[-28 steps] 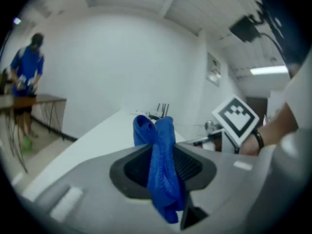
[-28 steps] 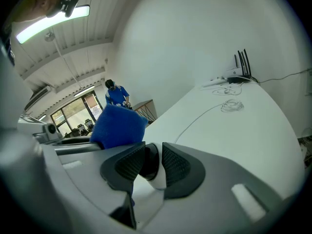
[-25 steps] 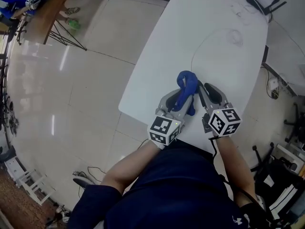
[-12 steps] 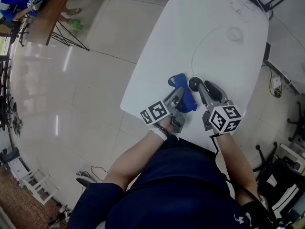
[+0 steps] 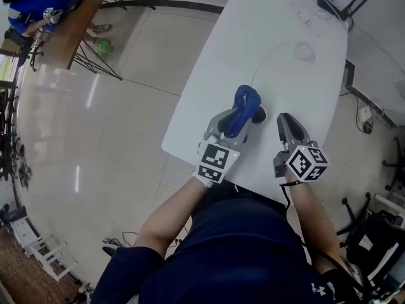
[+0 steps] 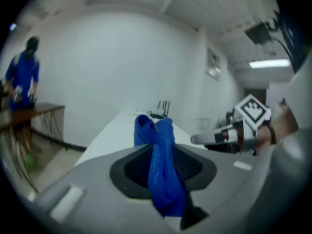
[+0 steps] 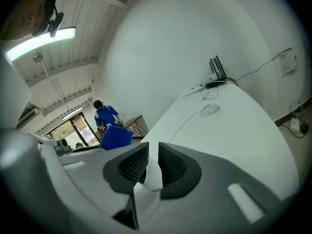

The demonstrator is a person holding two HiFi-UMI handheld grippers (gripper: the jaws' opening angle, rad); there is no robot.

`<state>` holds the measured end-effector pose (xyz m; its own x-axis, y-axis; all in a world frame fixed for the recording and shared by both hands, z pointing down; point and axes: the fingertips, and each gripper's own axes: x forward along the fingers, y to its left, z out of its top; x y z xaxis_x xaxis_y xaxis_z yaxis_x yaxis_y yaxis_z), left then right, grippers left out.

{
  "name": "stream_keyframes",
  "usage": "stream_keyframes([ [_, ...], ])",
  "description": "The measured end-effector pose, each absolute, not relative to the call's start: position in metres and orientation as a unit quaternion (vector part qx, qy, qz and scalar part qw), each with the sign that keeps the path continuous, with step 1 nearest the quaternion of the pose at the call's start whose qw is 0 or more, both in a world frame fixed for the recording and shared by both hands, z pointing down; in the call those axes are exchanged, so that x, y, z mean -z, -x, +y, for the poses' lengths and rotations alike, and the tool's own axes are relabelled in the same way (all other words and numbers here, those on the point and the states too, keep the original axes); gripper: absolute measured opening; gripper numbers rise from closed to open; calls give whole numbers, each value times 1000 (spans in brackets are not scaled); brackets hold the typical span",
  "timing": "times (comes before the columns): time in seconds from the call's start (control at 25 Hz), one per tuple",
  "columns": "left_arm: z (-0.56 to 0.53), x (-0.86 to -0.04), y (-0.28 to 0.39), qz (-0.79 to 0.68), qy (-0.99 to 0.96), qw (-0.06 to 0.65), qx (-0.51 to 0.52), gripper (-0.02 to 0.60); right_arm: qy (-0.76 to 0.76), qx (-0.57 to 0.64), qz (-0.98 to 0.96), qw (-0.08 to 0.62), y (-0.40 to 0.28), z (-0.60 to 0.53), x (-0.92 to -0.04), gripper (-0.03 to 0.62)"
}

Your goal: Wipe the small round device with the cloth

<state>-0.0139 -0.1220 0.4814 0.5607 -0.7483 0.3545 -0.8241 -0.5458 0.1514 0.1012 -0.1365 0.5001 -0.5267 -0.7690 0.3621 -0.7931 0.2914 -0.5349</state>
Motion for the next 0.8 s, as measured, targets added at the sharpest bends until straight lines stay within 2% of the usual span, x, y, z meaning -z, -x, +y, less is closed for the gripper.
stream_keyframes([
  [0.36,-65,-501,-57,-264,-892,-196,-311,118,-516,-367,-774,13,-134,-112,-514,54],
  [0.6,-42,-539,-73,-191,-867,-281,-364,117,-522,-380,-763,21,-141,-112,-524,48],
  [0.8,-34,-555,-80,-170,-853,-316,-379,114,-525,-384,-759,23,-142,-115,-527,48],
])
